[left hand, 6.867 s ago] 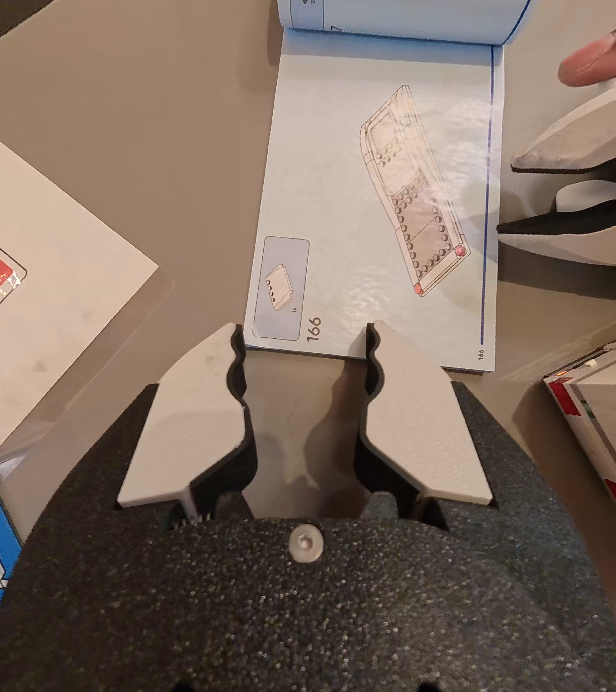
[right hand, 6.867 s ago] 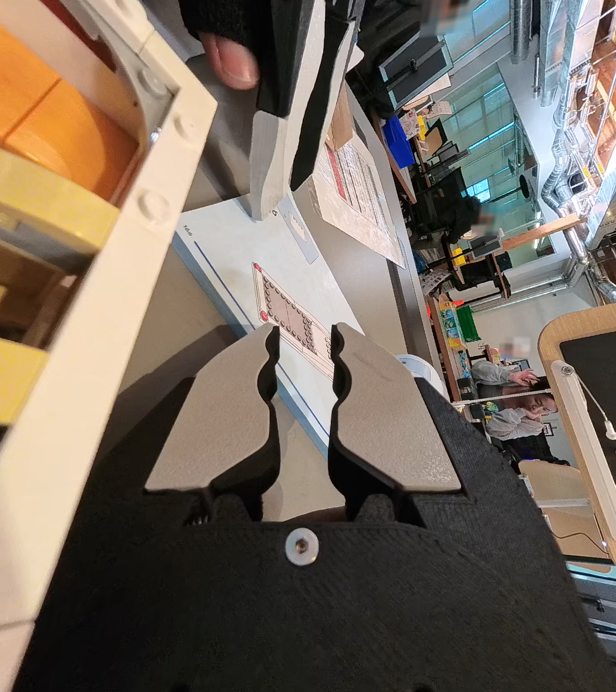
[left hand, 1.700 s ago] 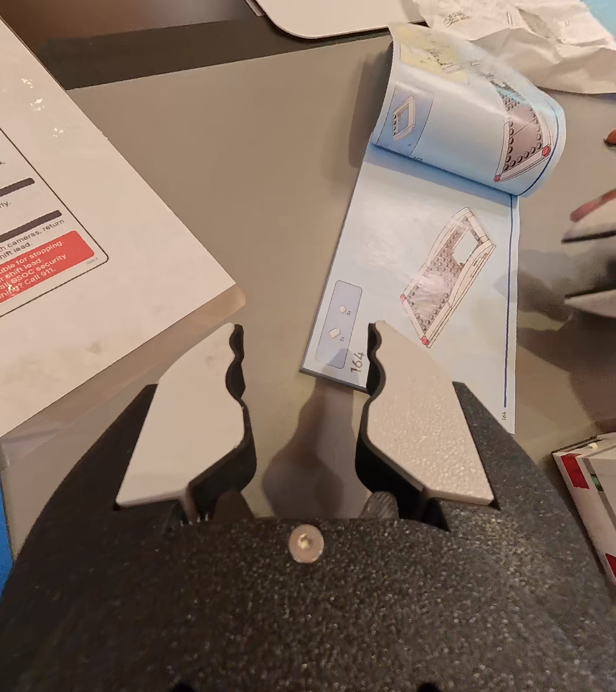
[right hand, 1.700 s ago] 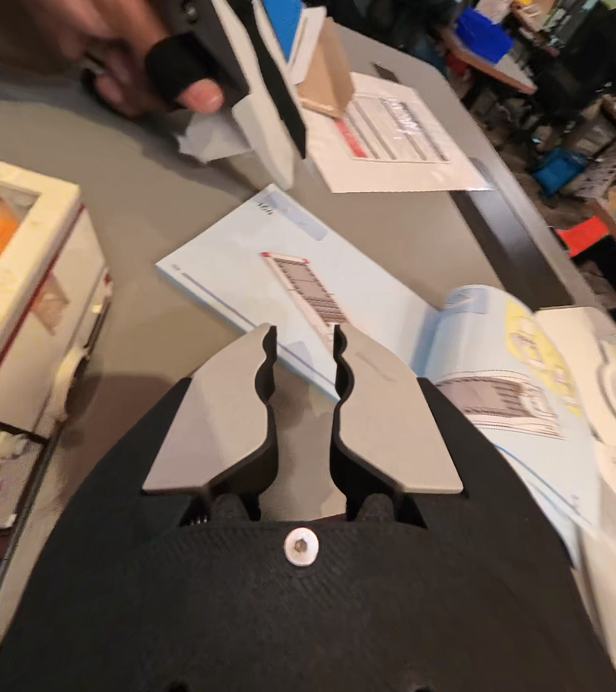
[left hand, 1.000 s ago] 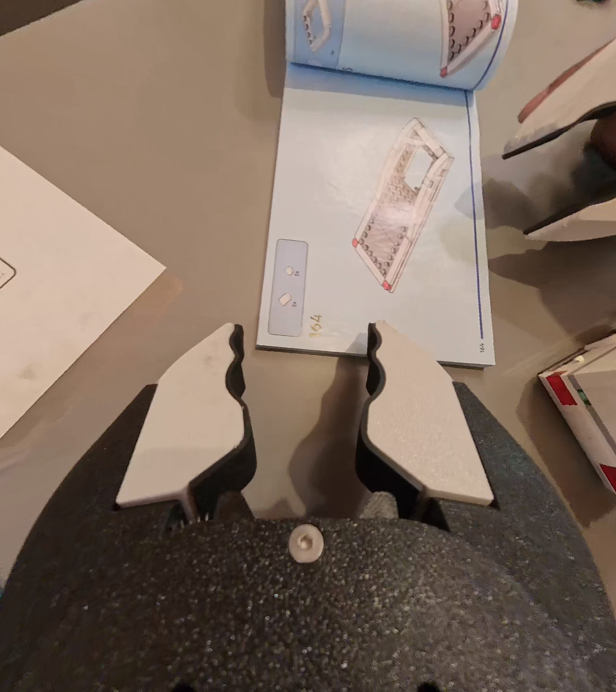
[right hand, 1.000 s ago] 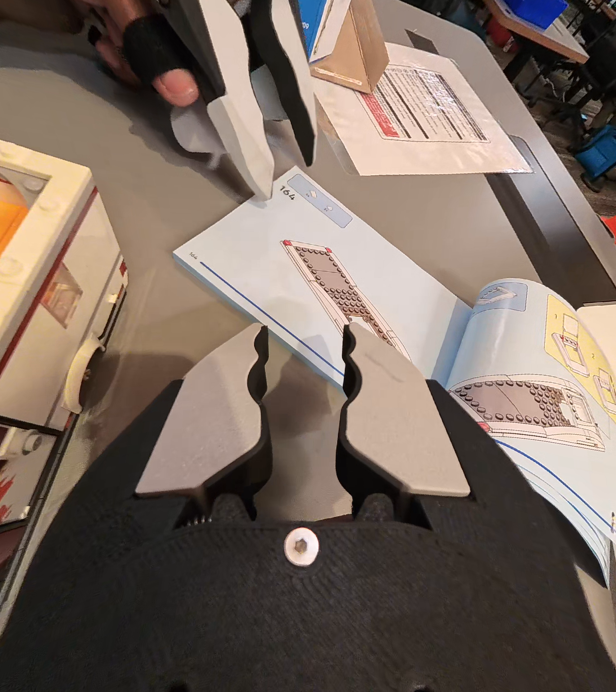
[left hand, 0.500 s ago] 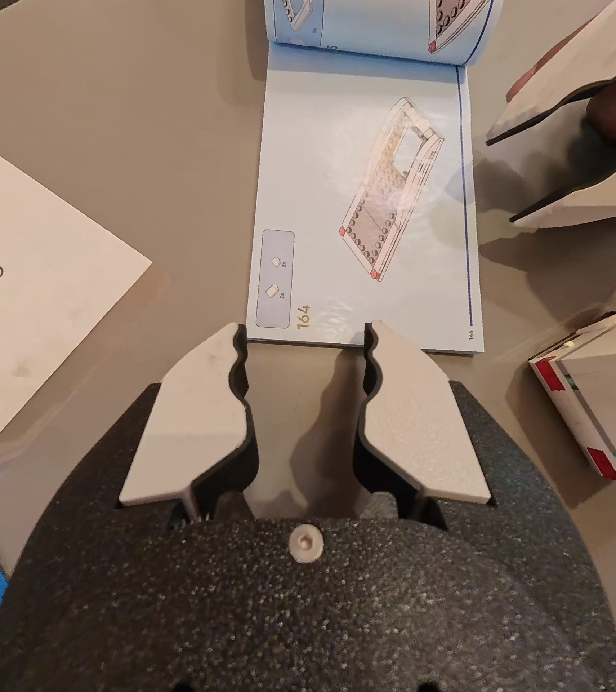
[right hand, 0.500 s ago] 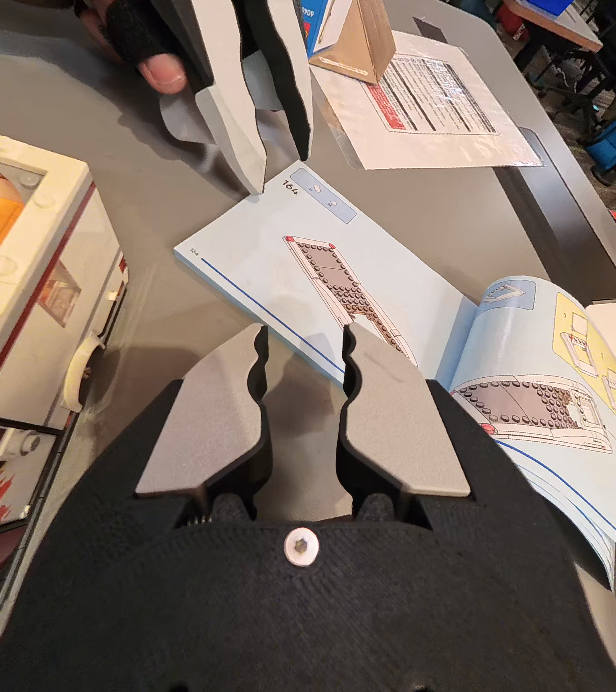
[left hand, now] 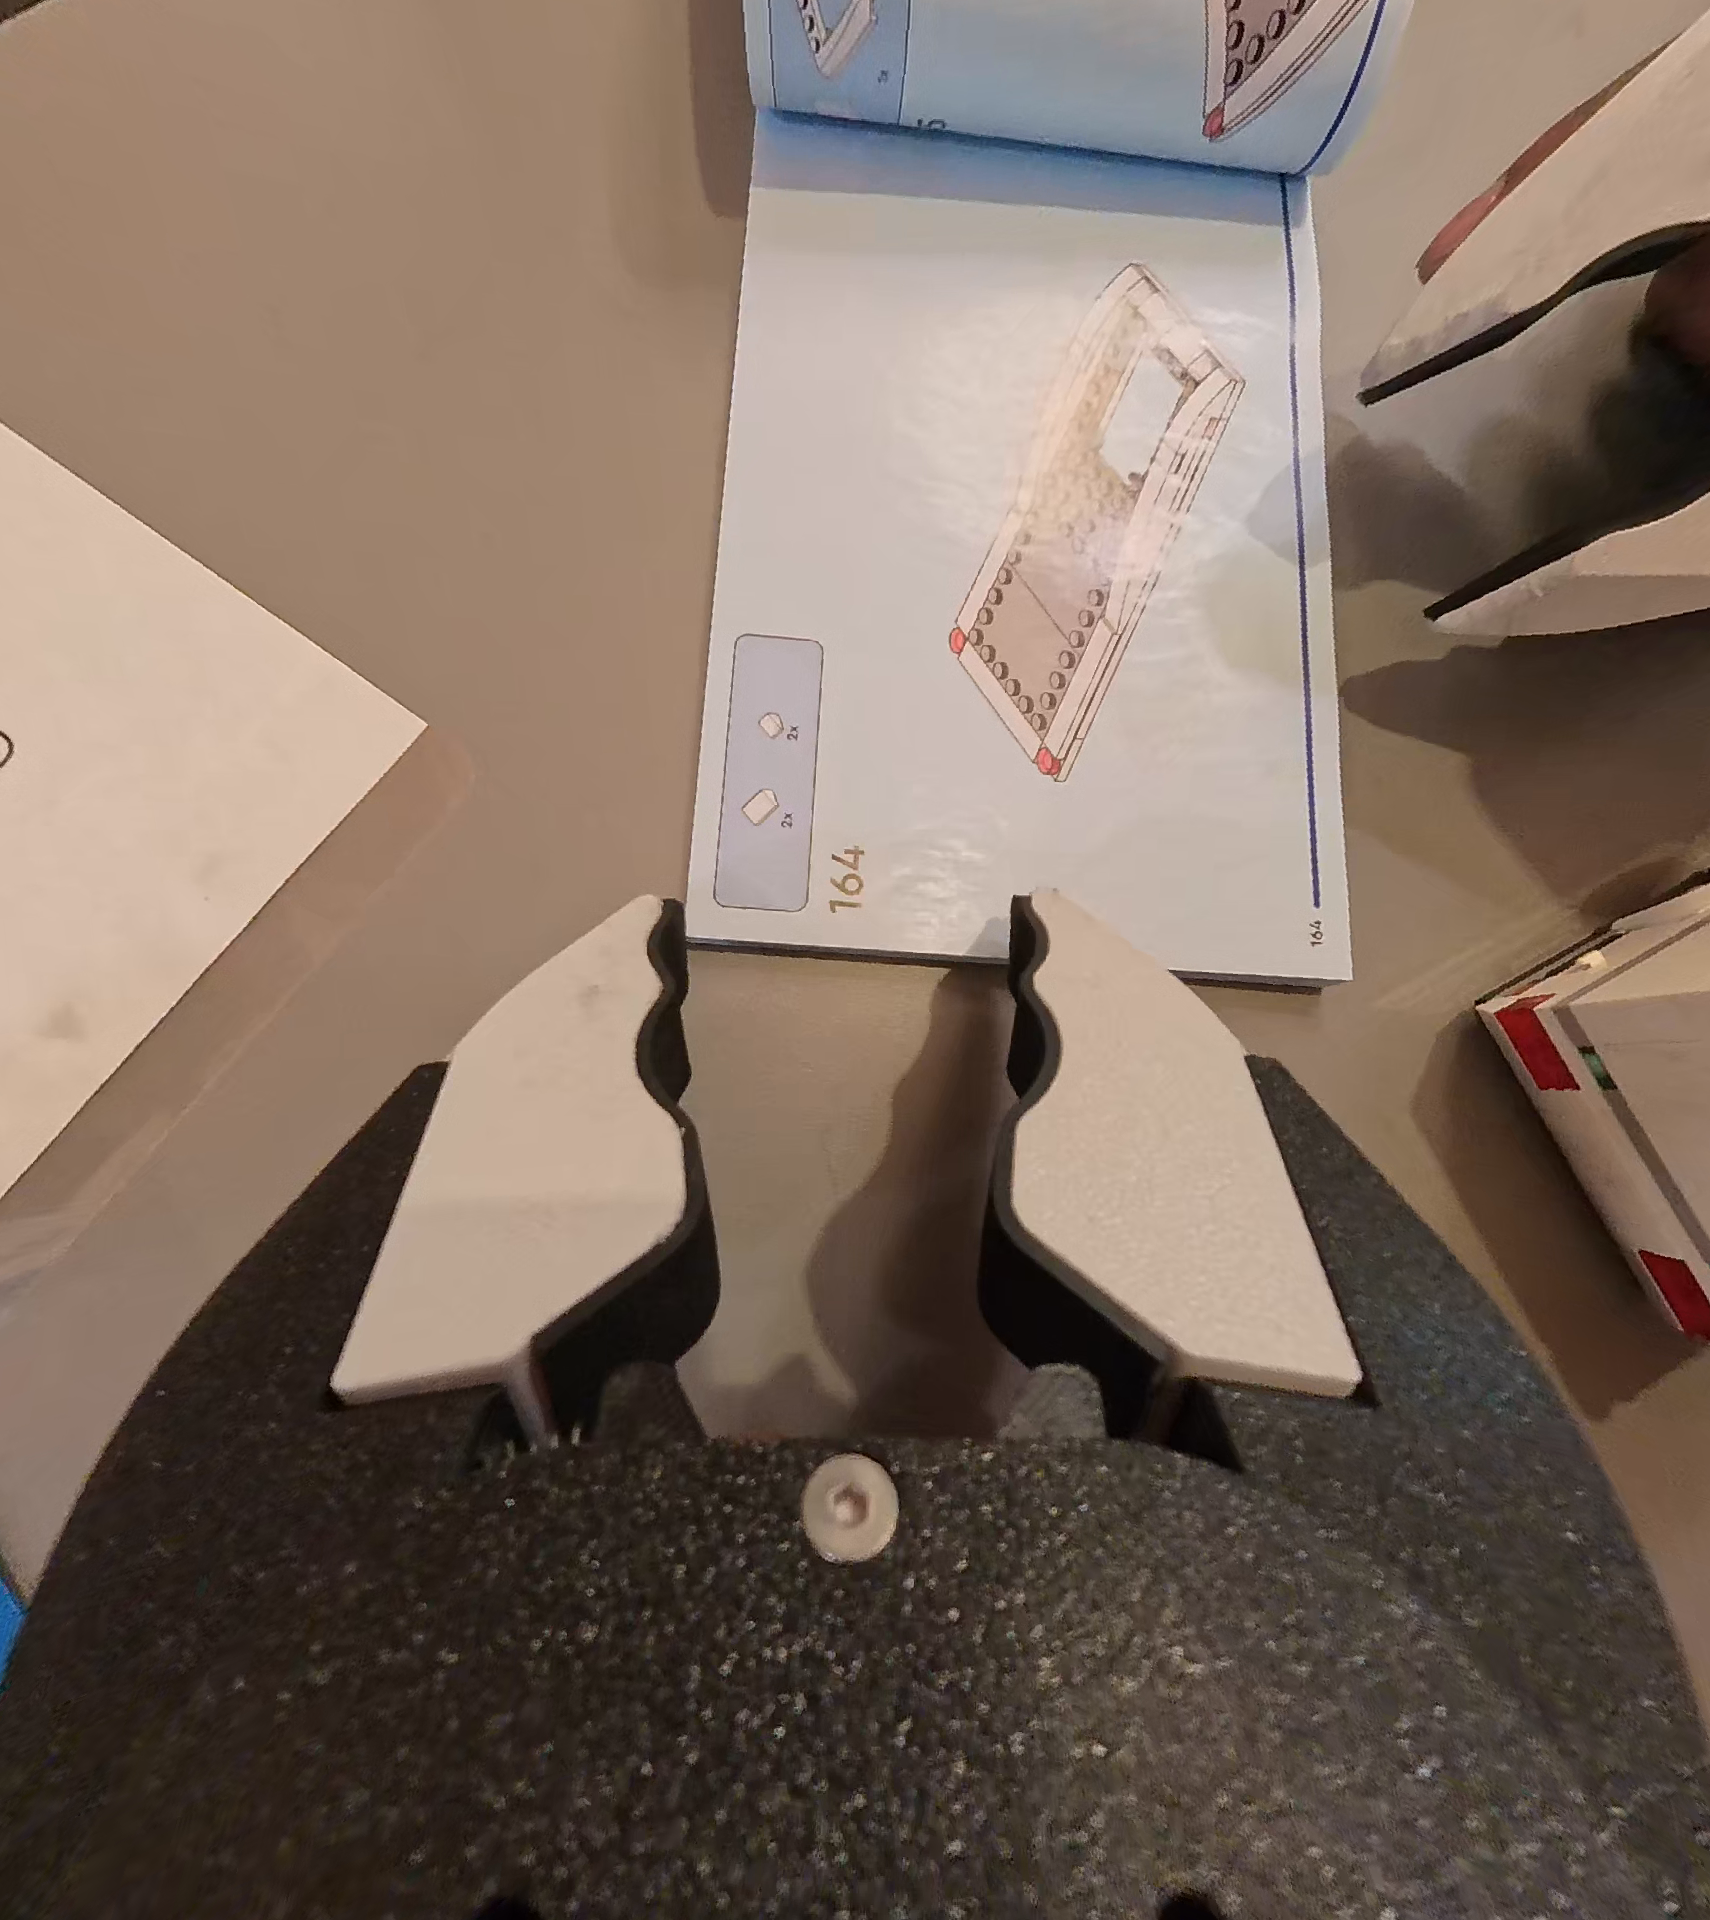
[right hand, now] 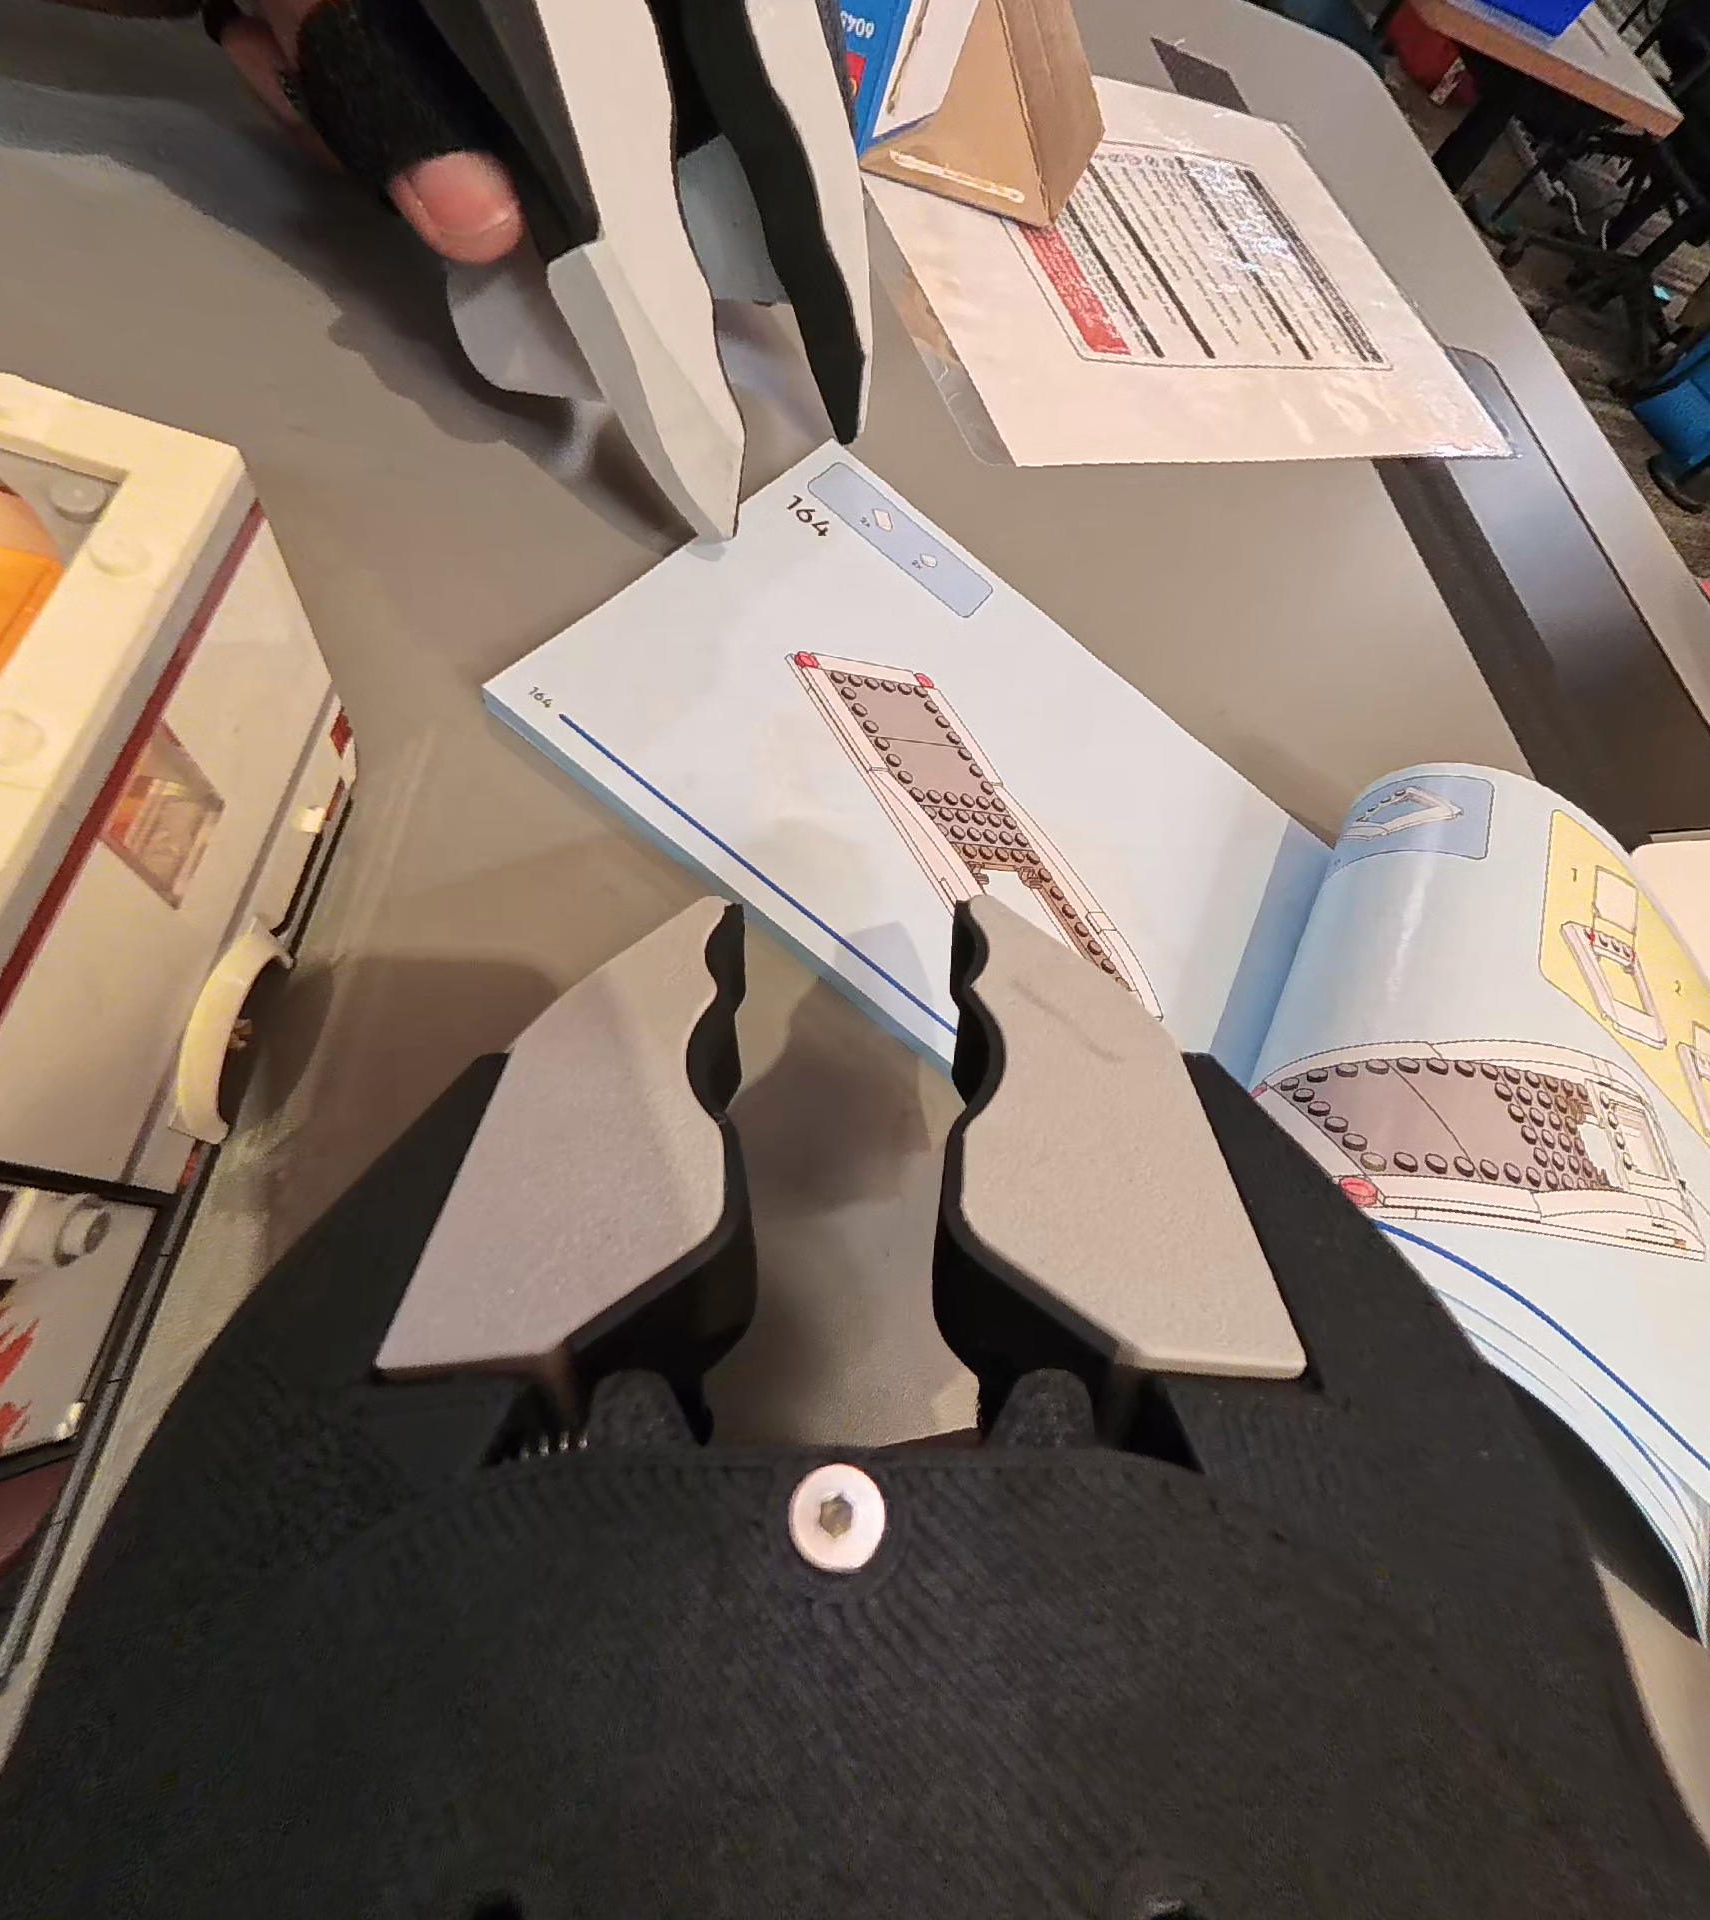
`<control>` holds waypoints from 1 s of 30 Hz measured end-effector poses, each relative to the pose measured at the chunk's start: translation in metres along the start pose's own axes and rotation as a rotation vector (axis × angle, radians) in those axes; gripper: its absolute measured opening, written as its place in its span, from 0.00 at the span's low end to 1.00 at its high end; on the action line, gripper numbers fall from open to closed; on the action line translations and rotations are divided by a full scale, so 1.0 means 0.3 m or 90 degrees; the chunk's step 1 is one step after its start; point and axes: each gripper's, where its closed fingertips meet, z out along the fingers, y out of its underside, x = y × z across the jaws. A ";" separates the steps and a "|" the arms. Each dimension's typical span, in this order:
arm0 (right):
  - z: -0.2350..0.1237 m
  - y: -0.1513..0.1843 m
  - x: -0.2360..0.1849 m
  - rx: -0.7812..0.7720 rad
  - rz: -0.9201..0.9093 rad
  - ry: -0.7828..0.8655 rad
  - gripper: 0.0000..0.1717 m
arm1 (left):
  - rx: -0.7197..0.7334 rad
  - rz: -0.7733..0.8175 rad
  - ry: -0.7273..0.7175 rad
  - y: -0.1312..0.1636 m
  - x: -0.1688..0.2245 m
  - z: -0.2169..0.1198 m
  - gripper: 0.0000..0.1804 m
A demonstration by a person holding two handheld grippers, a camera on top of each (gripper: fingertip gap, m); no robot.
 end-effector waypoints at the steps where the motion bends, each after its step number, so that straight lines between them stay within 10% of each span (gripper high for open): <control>1: 0.000 0.000 0.000 0.000 0.000 0.000 0.22 | 0.000 0.000 0.000 0.000 0.000 0.000 0.33; 30: 0.002 0.002 -0.004 -0.004 -0.006 -0.003 0.22 | 0.026 -0.066 0.009 -0.018 -0.015 -0.007 0.27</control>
